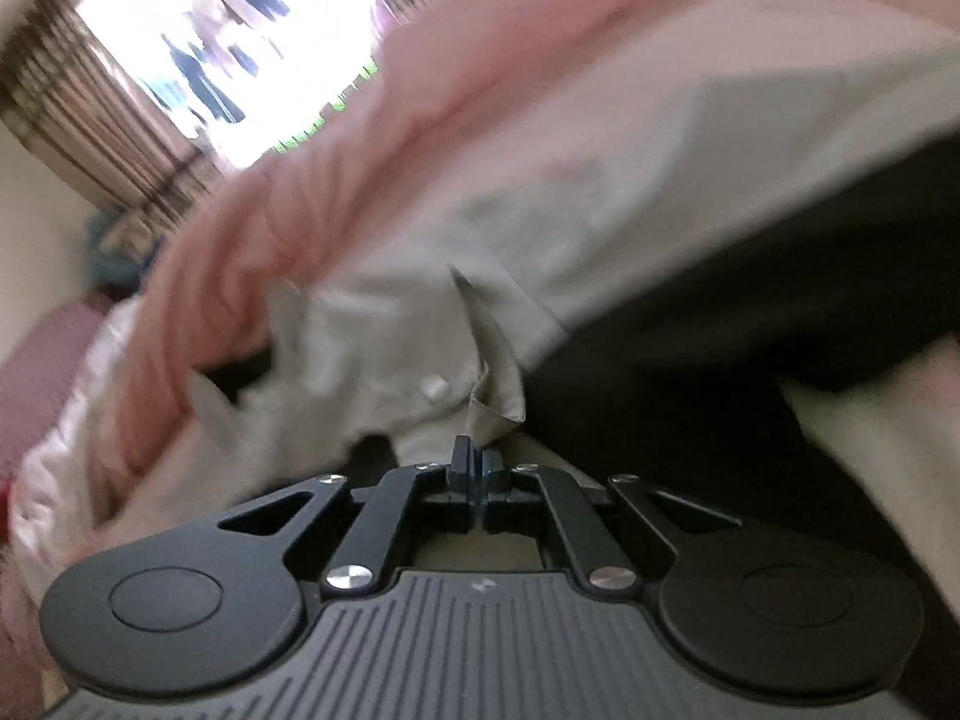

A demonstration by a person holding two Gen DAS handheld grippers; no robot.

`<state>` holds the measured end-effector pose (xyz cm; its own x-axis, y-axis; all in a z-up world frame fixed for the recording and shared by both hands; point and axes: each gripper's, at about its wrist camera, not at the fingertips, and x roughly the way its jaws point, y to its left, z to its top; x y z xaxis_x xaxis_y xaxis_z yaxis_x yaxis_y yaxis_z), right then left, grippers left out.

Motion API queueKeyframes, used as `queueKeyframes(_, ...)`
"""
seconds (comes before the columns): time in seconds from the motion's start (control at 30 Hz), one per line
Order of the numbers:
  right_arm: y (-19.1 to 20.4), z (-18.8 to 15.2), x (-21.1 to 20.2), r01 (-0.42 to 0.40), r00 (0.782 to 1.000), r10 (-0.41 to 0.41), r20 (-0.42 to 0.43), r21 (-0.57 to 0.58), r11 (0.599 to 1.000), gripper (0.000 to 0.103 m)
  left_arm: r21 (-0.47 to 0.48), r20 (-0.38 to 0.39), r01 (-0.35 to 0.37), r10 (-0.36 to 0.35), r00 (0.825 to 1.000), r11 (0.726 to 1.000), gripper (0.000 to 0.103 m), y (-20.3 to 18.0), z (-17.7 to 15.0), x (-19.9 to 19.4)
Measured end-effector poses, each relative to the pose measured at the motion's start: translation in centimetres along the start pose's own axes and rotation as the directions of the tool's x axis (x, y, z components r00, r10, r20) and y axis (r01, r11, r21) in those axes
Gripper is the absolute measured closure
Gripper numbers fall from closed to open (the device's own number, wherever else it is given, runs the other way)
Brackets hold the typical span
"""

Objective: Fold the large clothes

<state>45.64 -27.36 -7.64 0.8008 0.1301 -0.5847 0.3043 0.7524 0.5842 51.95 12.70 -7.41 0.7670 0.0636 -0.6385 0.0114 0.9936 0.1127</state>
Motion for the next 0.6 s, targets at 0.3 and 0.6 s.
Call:
queueKeyframes(0.3, 2.6, 1.0, -3.8, 0.052, 0.992, -0.031, 0.119, -0.171, 0.984, 0.070, 0.036, -0.057, 0.071, -0.069, 0.996, 0.997, 0.026, 3.3, 1.4, -6.1)
queueKeyframes(0.6, 7.9, -0.3, 1.4, -0.026, 0.999, 0.031, 0.014, -0.273, 0.962, 0.069, -0.103, 0.092, 0.226, -0.217, 0.972, 0.969, 0.024, 1.8, 5.0, -4.2)
